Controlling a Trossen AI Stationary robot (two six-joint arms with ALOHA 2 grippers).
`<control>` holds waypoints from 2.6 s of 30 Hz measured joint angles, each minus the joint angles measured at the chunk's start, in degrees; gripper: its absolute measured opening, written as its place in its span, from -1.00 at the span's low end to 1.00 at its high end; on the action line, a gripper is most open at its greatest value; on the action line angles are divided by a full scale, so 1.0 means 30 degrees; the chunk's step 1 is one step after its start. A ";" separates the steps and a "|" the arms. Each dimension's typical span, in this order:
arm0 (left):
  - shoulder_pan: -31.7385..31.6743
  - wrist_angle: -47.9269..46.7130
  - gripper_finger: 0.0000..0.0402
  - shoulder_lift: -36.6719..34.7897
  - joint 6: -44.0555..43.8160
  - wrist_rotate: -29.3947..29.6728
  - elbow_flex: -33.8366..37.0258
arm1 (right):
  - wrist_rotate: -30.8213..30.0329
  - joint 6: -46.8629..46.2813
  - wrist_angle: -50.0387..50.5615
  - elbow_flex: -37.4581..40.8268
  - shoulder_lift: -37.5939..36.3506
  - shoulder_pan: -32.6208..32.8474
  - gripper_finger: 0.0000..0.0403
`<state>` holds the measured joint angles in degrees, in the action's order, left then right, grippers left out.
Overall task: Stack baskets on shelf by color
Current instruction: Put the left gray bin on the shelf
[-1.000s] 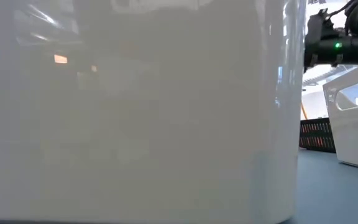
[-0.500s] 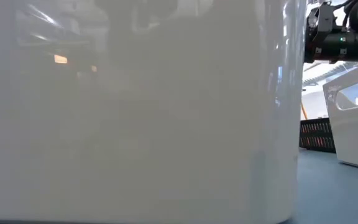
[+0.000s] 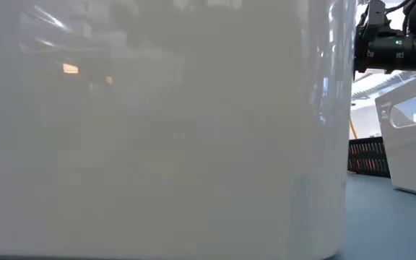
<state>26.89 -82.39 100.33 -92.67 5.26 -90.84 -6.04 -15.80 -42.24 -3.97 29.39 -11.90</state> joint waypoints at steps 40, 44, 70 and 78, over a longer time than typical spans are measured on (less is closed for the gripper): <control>0.4103 0.5498 0.13 -0.0248 -1.1327 -0.3091 0.3049 | -0.0554 0.7065 -0.2419 -0.0044 0.0022 -0.0299 -0.34; 0.4532 0.5109 0.13 0.0020 -1.1848 -0.3200 0.3094 | -0.0554 0.7028 -0.2409 -0.0044 0.0022 -0.0299 -0.34; 0.3727 0.7385 -0.92 -0.0806 -0.9194 -0.3101 0.5181 | -0.0481 0.7020 -0.1495 -0.0044 0.0579 -0.0299 -0.42; 0.3382 0.7026 -0.96 -0.2244 -0.6286 0.1172 0.0490 | -0.0474 0.7013 -0.1451 -0.0044 0.0860 -0.0291 -0.46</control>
<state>37.03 -61.31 93.60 -111.53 8.78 -89.37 -7.46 5.23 -46.59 -4.10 31.97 -12.78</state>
